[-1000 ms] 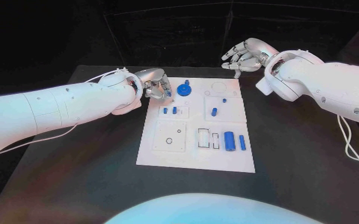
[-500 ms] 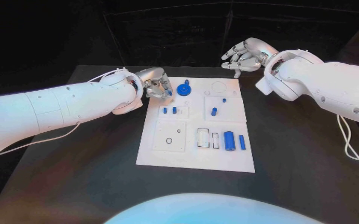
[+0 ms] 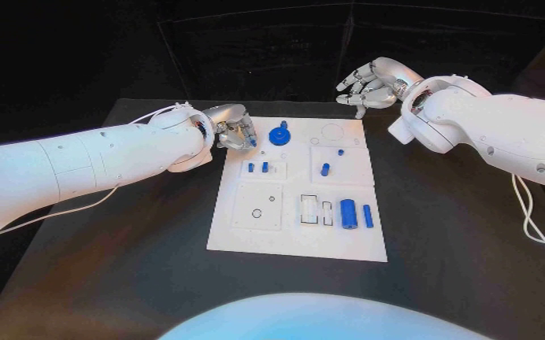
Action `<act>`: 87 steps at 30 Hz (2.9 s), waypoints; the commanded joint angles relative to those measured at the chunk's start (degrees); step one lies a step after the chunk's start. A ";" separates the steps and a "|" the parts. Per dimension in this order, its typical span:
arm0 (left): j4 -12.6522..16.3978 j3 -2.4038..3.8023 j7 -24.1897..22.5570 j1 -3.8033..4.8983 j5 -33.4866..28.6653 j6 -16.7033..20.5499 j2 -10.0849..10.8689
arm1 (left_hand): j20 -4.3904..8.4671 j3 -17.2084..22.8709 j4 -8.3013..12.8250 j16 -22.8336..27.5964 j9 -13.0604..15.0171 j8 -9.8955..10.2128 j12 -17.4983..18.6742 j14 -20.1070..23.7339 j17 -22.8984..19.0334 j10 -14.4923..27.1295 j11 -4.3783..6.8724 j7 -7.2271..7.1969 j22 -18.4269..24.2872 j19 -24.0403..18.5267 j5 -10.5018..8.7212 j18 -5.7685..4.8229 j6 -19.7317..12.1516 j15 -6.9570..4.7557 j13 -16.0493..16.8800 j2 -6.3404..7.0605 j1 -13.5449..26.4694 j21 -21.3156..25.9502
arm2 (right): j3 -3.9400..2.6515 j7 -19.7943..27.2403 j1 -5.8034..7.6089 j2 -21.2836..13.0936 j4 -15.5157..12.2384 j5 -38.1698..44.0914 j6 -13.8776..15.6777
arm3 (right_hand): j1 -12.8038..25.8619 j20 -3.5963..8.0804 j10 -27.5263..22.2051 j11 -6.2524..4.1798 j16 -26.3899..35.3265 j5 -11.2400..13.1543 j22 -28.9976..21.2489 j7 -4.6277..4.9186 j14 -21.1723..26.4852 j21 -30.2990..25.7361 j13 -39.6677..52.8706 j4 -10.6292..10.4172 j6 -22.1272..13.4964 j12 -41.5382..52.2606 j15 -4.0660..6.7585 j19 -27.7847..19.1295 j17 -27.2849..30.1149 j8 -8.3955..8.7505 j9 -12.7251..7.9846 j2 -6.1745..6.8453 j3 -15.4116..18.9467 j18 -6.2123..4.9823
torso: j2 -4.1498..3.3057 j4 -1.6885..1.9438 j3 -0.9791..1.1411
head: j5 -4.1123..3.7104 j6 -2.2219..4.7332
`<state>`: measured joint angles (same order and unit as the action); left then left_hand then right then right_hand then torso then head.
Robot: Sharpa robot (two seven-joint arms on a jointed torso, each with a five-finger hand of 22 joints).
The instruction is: Assemble the parts on the task board
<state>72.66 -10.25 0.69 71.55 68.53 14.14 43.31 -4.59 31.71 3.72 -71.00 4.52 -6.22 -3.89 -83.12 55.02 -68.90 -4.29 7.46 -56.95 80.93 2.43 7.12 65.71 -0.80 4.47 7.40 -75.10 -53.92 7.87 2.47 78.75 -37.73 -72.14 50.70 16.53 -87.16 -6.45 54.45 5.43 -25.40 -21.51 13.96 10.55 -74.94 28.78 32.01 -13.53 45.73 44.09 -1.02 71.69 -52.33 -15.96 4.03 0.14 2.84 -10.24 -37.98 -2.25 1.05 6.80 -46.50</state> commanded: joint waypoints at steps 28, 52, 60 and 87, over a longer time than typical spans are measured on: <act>-0.68 -0.01 2.50 0.05 10.53 -4.20 -1.92 | -0.05 -0.13 0.04 0.16 0.05 -0.14 -0.29 -0.08 0.08 0.15 0.23 -0.02 -0.09 0.07 0.35 0.26 0.09 -0.21 0.08 -0.20 -0.03 0.06 | -0.03 0.37 0.03 0.14 0.01 -0.14 -0.11 | -0.23 0.03 -0.26 -0.12 -0.29 -0.16 0.02 -0.19 0.04 -0.20 -0.06 -0.16 -0.38 0.27 0.18 0.50 0.10 -0.35 -0.08 -0.46 0.32 -0.18 | 0.00 0.00 -0.01 | 0.09 -0.26; 0.11 -0.04 3.26 0.06 11.00 -7.00 -2.76 | -0.01 -0.48 0.07 0.15 0.06 -0.16 -0.39 -0.06 0.10 -0.01 0.24 -0.02 -0.04 0.04 0.33 0.26 0.07 -0.23 0.15 -0.07 0.05 0.17 | -0.03 0.30 0.01 0.06 -0.10 -0.14 -0.05 | -0.23 0.03 -0.26 -0.12 -0.29 -0.16 0.02 -0.19 0.04 -0.20 -0.06 -0.16 -0.38 0.27 0.18 0.50 0.10 -0.35 -0.08 -0.46 0.32 -0.18 | -0.01 -0.05 0.04 | 0.09 -0.42; -0.14 -0.06 3.35 0.06 11.00 -7.23 -3.15 | -0.01 -0.51 0.06 0.17 0.06 -0.16 -0.40 -0.05 0.06 -0.02 0.24 -0.02 -0.06 0.04 0.33 0.25 0.07 -0.23 0.15 -0.07 0.07 0.15 | -0.03 0.31 0.01 0.09 -0.13 -0.14 -0.04 | -0.23 0.03 -0.26 -0.12 -0.29 -0.16 0.02 -0.19 0.04 -0.20 -0.06 -0.16 -0.38 0.27 0.18 0.50 0.10 -0.35 -0.08 -0.46 0.32 -0.18 | -0.01 -0.10 0.05 | 0.08 -0.46; 0.00 -0.04 2.67 0.02 8.85 -3.67 -2.18 | 0.03 -1.12 -0.28 0.10 0.03 -0.09 -0.63 -0.08 0.14 -0.43 0.30 0.02 -0.28 0.14 0.33 0.19 -0.12 -0.26 0.32 -0.16 0.55 -0.03 | -0.03 0.27 0.01 0.02 -0.11 -0.14 -0.10 | -0.23 0.03 -0.26 -0.12 -0.29 -0.16 0.02 -0.19 0.04 -0.20 -0.06 -0.16 -0.38 0.27 0.18 0.50 0.10 -0.35 -0.08 -0.46 0.32 -0.18 | 0.00 0.02 0.03 | 0.09 -0.45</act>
<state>72.46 -10.33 3.62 71.52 78.68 9.07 41.01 -4.59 30.90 3.41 -71.01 4.46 -6.21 -4.21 -83.12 55.15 -69.11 -4.08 7.47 -57.14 80.93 2.43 7.13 65.70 -0.80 4.70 7.40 -75.09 -53.92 7.87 2.46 78.65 -37.70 -72.16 50.69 16.53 -87.16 -6.45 54.44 5.43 -25.40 -21.51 13.96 10.55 -74.94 28.78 32.03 -13.53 45.73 44.08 -1.02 71.69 -52.29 -15.96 4.03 0.14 2.84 -10.24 -37.99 -2.27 1.08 6.83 -46.96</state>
